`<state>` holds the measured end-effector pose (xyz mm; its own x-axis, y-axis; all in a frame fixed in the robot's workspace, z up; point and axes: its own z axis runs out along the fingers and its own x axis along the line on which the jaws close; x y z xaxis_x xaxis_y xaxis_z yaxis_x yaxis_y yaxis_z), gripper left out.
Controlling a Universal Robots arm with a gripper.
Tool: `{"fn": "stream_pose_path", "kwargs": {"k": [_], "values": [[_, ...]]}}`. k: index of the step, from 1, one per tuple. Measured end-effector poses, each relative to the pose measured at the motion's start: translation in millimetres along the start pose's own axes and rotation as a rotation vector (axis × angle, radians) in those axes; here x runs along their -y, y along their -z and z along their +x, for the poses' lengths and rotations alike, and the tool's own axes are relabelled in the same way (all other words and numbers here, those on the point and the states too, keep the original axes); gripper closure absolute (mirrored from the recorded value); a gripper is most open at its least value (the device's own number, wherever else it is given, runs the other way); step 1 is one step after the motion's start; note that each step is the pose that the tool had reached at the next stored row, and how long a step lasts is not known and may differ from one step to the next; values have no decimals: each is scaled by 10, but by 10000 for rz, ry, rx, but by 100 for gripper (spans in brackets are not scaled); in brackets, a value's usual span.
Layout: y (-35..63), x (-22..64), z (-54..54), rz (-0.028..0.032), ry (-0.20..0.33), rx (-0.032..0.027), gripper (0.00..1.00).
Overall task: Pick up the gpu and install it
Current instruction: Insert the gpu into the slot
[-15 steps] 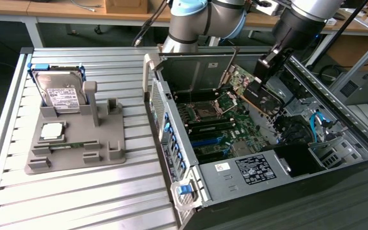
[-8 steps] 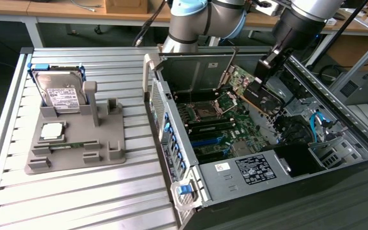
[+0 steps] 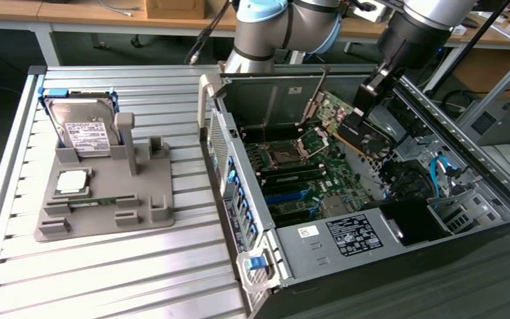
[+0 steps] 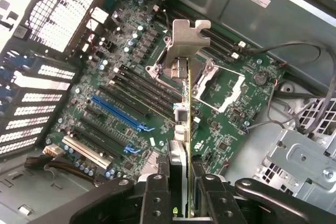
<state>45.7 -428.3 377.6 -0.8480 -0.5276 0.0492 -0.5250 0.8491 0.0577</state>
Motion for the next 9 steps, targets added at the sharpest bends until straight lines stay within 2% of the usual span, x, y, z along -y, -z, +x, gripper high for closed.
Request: {"fn": "stream_pose_path", "kwargs": {"k": [9], "values": [[0,0,0,22,432,-25,73]]}}
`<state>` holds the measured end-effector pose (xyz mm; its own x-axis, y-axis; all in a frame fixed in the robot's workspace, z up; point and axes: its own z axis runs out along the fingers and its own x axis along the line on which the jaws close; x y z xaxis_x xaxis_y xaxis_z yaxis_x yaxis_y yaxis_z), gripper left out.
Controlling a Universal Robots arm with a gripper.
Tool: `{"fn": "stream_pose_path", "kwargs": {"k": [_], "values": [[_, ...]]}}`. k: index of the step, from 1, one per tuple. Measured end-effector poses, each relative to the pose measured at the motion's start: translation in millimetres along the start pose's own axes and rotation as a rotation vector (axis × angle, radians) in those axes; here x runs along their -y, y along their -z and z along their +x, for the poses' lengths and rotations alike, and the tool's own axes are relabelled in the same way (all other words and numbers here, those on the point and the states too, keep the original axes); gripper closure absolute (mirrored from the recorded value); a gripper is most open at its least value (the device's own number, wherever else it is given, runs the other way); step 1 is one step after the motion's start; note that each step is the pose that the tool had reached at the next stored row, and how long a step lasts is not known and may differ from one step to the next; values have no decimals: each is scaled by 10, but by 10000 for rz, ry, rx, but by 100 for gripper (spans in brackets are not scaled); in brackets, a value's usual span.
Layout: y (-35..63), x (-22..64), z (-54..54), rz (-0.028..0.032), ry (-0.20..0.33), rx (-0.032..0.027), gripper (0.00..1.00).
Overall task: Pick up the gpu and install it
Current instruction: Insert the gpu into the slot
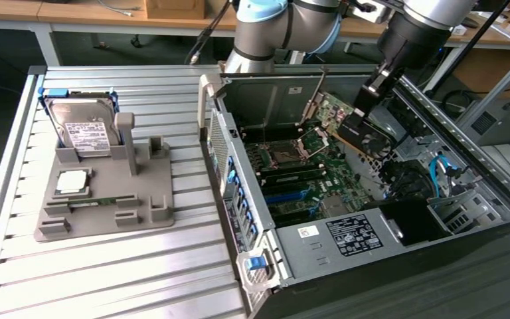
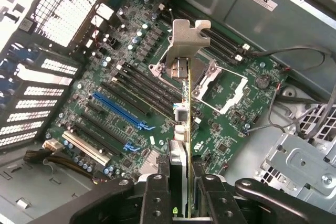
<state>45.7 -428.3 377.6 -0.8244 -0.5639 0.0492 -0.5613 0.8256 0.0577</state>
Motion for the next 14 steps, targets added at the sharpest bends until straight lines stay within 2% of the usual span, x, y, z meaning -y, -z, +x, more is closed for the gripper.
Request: {"fn": "stream_pose_path", "kwargs": {"k": [14], "values": [[0,0,0,44,911,-52,73]]}}
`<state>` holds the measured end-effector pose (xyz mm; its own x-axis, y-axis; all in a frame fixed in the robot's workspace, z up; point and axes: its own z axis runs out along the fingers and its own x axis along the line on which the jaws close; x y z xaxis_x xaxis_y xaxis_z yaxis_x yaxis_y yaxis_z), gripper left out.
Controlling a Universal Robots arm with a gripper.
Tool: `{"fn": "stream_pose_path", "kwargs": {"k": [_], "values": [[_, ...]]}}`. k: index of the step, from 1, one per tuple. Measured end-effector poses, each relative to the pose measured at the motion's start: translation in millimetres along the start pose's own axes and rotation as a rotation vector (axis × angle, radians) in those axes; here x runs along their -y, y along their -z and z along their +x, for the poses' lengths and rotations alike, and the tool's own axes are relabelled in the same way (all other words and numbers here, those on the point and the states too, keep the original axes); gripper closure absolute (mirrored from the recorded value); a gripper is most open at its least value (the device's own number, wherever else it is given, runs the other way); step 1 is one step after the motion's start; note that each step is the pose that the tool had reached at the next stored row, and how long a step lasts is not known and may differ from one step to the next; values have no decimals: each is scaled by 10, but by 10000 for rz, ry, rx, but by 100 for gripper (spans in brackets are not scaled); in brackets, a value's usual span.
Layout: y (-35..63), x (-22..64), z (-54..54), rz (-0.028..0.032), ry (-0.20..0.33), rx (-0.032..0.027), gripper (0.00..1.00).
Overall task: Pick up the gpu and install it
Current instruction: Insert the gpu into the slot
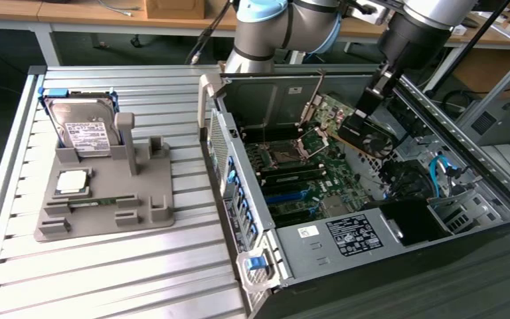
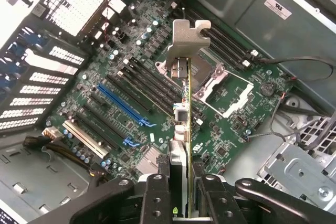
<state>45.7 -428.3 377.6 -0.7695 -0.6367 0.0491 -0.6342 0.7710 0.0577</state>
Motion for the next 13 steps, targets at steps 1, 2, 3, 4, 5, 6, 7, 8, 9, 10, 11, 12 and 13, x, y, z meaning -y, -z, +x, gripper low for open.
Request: {"fn": "stream_pose_path", "kwargs": {"k": [1,2,3,4,5,6,7,8,9,10,11,12,13], "values": [[0,0,0,3,62,-4,73],[0,0,0,7,133,-8,73],[0,0,0,9,193,-11,73],[0,0,0,12,246,-14,73],[0,0,0,15,306,-18,73],[0,0,0,18,363,-21,73],[0,0,0,21,413,-24,73],[0,0,0,24,481,-28,73],[0,0,0,27,545,-32,73],[0,0,0,30,599,-35,73],[0,0,0,33,655,-39,73],[0,0,0,35,709,-42,73],[0,0,0,39,772,-45,73]]}}
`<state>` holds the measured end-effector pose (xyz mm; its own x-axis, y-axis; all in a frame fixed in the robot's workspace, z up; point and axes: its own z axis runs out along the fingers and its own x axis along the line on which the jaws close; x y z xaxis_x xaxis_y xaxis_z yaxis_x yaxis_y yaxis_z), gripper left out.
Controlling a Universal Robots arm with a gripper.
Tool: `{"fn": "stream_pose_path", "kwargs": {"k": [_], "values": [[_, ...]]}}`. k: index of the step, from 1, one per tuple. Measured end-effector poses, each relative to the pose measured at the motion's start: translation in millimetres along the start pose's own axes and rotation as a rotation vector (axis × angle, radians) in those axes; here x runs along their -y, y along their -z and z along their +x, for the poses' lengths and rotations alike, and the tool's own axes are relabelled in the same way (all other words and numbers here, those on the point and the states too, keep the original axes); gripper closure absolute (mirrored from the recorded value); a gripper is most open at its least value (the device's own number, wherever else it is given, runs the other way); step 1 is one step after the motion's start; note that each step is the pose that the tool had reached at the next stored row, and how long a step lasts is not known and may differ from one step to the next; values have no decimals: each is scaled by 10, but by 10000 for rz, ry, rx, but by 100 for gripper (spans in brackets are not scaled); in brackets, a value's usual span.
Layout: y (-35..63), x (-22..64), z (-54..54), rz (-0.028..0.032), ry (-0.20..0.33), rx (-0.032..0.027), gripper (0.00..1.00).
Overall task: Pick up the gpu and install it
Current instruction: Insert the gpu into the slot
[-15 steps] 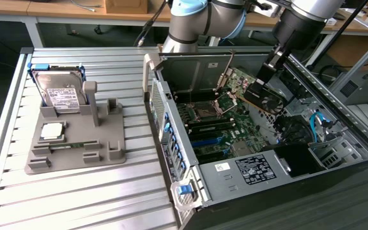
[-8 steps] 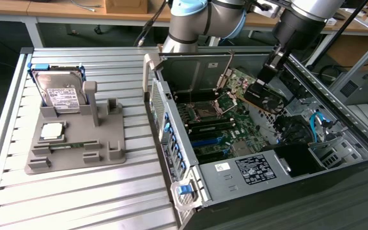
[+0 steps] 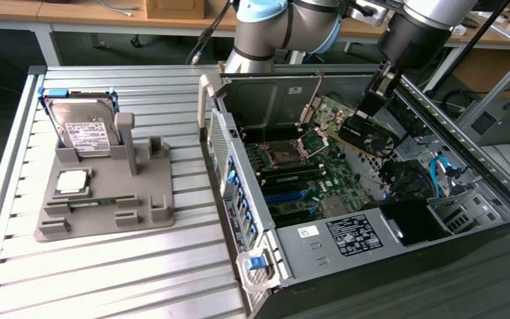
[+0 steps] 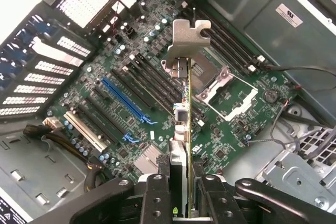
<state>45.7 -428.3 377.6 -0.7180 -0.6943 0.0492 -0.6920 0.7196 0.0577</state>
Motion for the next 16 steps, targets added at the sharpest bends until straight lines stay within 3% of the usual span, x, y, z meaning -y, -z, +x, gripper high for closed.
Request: {"fn": "stream_pose_path", "kwargs": {"k": [16], "values": [[0,0,0,55,1115,-64,73]]}}
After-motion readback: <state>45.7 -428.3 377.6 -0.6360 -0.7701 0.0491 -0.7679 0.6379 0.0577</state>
